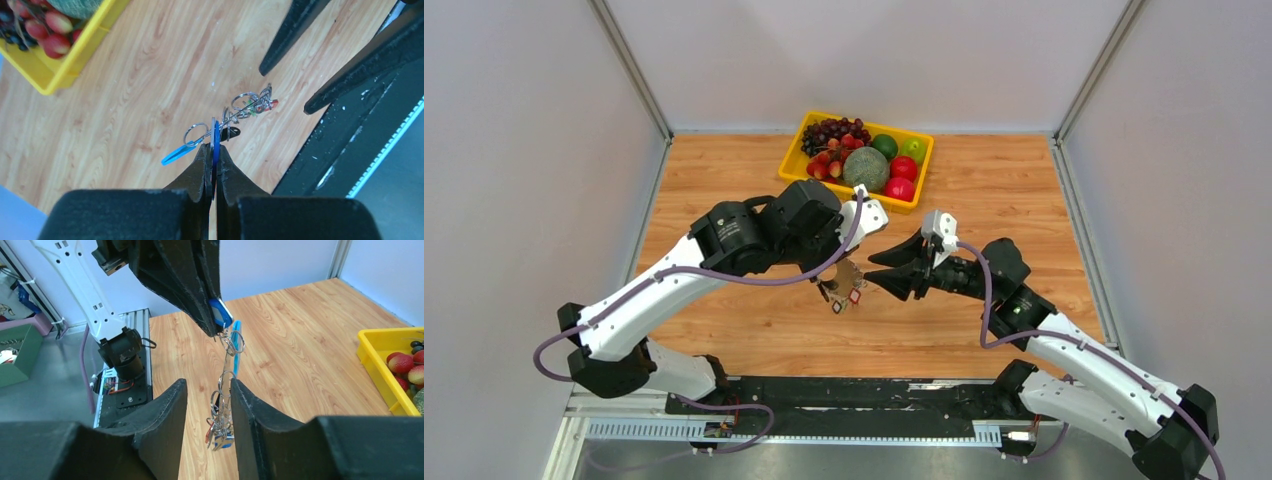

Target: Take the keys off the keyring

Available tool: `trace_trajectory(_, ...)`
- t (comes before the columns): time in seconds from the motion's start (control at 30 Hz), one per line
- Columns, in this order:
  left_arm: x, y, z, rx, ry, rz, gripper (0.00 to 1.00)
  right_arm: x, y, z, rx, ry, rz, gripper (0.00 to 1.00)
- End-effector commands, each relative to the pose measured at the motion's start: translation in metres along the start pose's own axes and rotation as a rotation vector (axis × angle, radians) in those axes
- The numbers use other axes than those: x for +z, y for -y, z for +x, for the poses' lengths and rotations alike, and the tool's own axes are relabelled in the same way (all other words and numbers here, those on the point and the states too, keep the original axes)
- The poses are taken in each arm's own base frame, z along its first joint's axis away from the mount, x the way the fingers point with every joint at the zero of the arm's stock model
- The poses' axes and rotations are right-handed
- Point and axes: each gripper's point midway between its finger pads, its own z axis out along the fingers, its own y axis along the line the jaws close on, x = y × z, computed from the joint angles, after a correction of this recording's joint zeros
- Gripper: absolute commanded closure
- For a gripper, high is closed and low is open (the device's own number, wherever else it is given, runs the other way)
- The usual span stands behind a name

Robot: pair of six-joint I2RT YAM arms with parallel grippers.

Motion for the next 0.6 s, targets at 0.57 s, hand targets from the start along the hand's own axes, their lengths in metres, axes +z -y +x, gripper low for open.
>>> trace_trajectory(0.57, 0.001, 0.013, -0.001, -0.228, -0.097, 0.024, 1.00, 0.007, -0.045, 0.048, -0.009, -0.098, -0.227, 0.62)
